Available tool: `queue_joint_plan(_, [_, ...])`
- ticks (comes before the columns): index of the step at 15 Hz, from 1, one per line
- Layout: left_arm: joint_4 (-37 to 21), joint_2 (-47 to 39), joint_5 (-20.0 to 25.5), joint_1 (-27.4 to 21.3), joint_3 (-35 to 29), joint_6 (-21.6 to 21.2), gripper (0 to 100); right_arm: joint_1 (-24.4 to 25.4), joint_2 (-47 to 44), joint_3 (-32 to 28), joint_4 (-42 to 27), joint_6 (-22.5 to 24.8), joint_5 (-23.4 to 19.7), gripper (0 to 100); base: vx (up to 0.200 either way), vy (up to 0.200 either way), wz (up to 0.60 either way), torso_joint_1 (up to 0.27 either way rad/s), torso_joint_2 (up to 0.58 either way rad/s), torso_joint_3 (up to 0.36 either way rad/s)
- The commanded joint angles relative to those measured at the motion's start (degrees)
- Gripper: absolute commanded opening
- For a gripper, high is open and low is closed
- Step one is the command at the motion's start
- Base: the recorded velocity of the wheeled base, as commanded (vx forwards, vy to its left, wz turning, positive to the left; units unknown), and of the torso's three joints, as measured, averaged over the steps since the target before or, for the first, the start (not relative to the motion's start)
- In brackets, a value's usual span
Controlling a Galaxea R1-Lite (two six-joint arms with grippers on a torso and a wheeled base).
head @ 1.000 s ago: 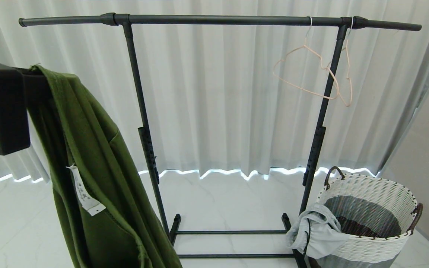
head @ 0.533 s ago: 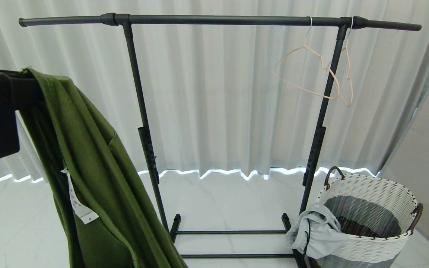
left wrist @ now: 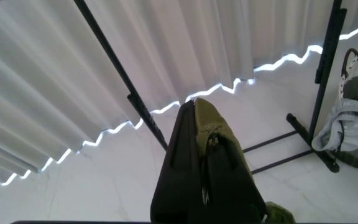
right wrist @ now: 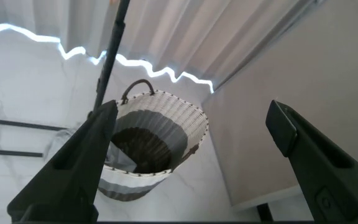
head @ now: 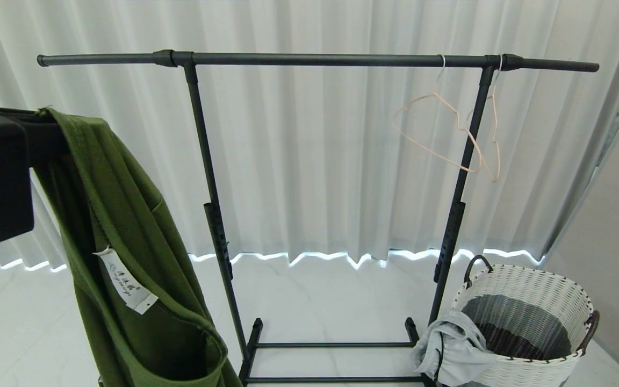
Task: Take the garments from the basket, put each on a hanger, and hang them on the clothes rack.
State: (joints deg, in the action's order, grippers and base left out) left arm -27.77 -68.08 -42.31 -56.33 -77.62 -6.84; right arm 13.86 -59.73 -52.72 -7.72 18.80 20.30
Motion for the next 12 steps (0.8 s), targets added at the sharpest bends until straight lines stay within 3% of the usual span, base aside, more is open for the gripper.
queue_joint_plan(1, [0.00, -0.21, 0.04, -0.01, 0.01, -0.19, 0, 0.03, -0.12, 0.52, -0.02, -0.96, 0.01, 100, 0.000, 0.000, 0.00, 0.144, -0.46, -0.315])
queue_joint_plan(12, [0.00, -0.47, 0.04, -0.01, 0.01, -0.37, 0, 0.03, 0.67, 2.98, 1.39, -5.09, -0.70, 100, 0.000, 0.000, 0.00, 0.170, -0.46, -0.291])
